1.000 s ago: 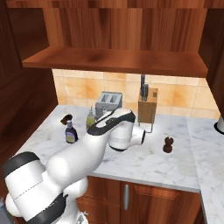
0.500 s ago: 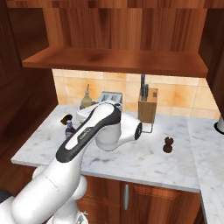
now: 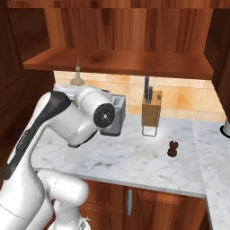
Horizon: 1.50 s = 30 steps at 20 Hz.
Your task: There are various items on the counter. Only move the condiments/shakers into the cabinet.
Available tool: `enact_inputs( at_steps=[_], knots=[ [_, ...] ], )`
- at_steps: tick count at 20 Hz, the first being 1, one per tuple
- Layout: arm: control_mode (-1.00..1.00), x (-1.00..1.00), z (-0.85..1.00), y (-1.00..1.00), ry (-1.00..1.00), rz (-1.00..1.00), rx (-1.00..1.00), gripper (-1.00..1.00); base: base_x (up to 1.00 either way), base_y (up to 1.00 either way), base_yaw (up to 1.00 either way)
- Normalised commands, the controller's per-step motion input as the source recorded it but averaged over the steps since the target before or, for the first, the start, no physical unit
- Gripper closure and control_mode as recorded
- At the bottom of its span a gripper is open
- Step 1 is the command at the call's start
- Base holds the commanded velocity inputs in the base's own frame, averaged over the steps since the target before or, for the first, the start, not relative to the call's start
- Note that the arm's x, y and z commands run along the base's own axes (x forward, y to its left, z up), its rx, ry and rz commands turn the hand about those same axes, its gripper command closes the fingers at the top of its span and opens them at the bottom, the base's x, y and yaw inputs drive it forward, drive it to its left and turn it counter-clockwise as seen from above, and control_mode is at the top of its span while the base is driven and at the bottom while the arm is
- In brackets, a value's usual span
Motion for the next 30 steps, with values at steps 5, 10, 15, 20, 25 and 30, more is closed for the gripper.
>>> enact_inputs(
  at_steps=[5, 10, 15, 20, 25, 30],
  knots=[
    [-1.00, 0.02, 1.00, 0.13, 0.09, -0.25, -0.06, 1.00, 0.00, 0.00, 0.00],
    [-1.00, 0.26, 0.88, 0.36, 0.00, -0.13, -0.18, 1.00, 0.00, 0.00, 0.00],
    [-1.00, 0.06, 0.18, 0.19, -0.02, -0.09, -0.13, 1.00, 0.00, 0.00, 0.00],
    [-1.00, 0.27, -0.02, -0.05, 0.00, 0.00, 0.00, 1.00, 0.00, 0.00, 0.00],
    [-1.00, 0.52, 0.00, -0.15, 0.00, -0.01, 0.01, 1.00, 0.00, 0.00, 0.00],
    [-1.00, 0.67, 0.00, -0.10, 0.00, -0.02, 0.03, 1.00, 0.00, 0.00, 0.00]
  ],
)
